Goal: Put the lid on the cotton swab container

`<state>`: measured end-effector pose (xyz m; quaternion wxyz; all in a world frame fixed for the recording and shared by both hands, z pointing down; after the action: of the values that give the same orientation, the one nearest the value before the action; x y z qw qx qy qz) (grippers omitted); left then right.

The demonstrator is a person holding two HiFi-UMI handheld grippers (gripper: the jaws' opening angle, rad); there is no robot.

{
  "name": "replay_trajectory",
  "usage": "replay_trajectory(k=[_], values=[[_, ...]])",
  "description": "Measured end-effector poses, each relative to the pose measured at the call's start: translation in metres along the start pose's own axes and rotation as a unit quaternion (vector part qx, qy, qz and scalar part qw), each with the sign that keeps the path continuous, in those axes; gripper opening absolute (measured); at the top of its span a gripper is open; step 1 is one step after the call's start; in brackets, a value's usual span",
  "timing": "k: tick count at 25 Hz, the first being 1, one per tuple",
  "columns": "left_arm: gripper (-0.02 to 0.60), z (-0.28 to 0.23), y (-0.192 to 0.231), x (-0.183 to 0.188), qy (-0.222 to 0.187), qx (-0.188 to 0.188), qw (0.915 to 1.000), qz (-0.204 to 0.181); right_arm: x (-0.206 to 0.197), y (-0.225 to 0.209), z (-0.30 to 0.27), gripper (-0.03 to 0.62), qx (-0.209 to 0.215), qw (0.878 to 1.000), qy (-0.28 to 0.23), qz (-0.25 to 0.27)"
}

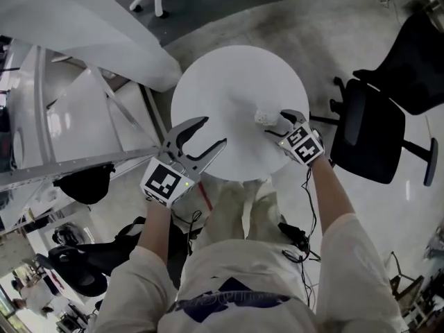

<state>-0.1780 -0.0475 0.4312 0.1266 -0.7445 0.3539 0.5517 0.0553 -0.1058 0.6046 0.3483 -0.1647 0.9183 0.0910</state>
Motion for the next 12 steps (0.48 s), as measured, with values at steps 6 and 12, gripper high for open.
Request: replay_trajectory(k=[6,12], values=[[0.232,-0.005,0.002,-0.013,0.025,-0.020,0.9995,-0.004,0.002,0.000,-0.012,0.266,-0.004,1.000,-0.003,0.020],[0.241,-0.030,0.002,-0.012,0.065,-0.056,0.9940,-0.067,0.002,0.003,-0.012,0.233,-0.007,0.999,-0.007,0.038]])
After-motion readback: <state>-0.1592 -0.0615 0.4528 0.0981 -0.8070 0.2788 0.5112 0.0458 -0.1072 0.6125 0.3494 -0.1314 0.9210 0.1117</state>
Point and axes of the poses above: the fingertips, and each gripper's own axes: z backward along the fingers, y to its left, x out of its top, the point moved 8 cm from there along z, backward along the fingers, and after that the axes turned 13 degrees about z, right-handed, at the moved point
